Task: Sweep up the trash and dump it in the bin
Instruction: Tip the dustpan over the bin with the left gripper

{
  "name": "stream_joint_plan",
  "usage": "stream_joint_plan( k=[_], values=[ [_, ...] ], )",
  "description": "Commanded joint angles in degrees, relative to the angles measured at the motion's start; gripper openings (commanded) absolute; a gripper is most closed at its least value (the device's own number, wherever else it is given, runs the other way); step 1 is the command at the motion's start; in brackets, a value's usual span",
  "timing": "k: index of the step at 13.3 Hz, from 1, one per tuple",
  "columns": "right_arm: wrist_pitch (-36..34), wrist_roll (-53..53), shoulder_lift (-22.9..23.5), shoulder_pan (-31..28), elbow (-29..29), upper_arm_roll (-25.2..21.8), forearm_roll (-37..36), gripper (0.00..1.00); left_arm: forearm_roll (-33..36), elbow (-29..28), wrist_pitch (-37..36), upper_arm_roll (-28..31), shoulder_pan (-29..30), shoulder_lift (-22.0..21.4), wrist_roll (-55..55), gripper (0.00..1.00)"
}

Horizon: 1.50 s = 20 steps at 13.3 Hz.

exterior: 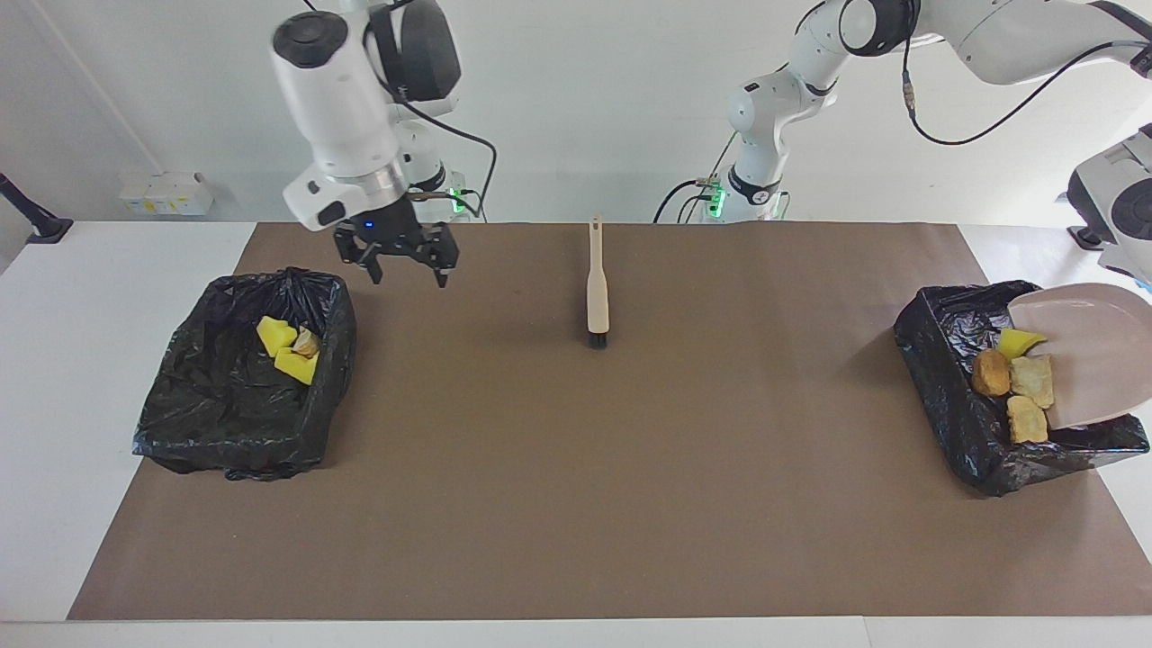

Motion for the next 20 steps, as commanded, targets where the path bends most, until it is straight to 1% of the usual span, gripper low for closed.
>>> stream_joint_plan(
  k=[1,2,3,4,5,6,7,8,9,12,14,17,20],
  values=[
    [-10.2,-4.7,0.6,-2.6,6.5,0.0,-0.4,1.0,3.8,-5.2,-0.7,0.6,-0.6,-6.2,-2.7,0.0],
    [-12.3,-7.0,0.6,-4.9,7.3,-0.2,0.1,1.0,5.3,-5.1,-2.0,0.6,-0.7,-6.9,-2.8,0.0],
    [-12.7,-9.2,0.3,-5.1,7.3,-1.3,0.2,1.0,7.1,-5.0,-3.6,0.5,-2.2,-8.0,-2.8,0.0],
    [-11.8,-11.9,-0.3,-3.0,7.0,-5.0,0.6,1.0,7.4,-4.9,-4.5,0.5,-3.4,-9.3,-2.7,0.0],
    [-10.5,-12.7,-0.4,-0.8,6.8,-7.4,0.6,1.0,7.1,-4.7,-5.4,0.1,-3.8,-10.5,-2.6,0.0],
    [-9.2,-12.5,-0.5,-0.1,6.8,-8.3,0.7,1.0,6.1,-4.8,-5.8,-0.1,-4.7,-11.2,-2.6,0.0],
    [-9.1,-12.2,-0.4,-1.3,6.8,-7.5,0.5,1.0,3.3,-4.9,-6.4,-0.1,-6.0,-11.3,-2.9,0.0],
    [-9.1,-12.3,-0.4,-3.0,6.8,-6.3,0.4,1.0,-2.7,-4.6,-7.3,-0.1,-6.8,-11.0,-3.0,0.0],
    [-9.6,-12.3,-0.5,-3.5,6.6,-5.7,0.5,1.0,-8.7,-4.6,-7.5,-0.1,-6.9,-11.0,-3.3,0.0],
    [-9.7,-12.3,-0.8,-3.6,6.5,-5.8,0.1,1.0,-22.0,-5.8,-8.8,-0.1,-8.6,-11.4,-4.0,0.0],
    [-9.6,-12.4,-0.8,-3.2,6.5,-5.7,0.1,1.0,-30.8,-7.4,-10.3,-0.1,-9.7,-12.2,-7.5,0.0],
    [-9.7,-12.3,-0.8,-3.1,6.5,-5.8,0.2,1.0,-37.4,-12.8,-10.7,-0.1,-14.1,-14.0,-19.8,0.0],
    [-9.6,-12.4,-0.8,-3.1,6.5,-5.8,0.2,1.0,-44.7,-14.8,-11.0,-0.1,-17.2,-13.2,-37.0,0.0]
  ],
)
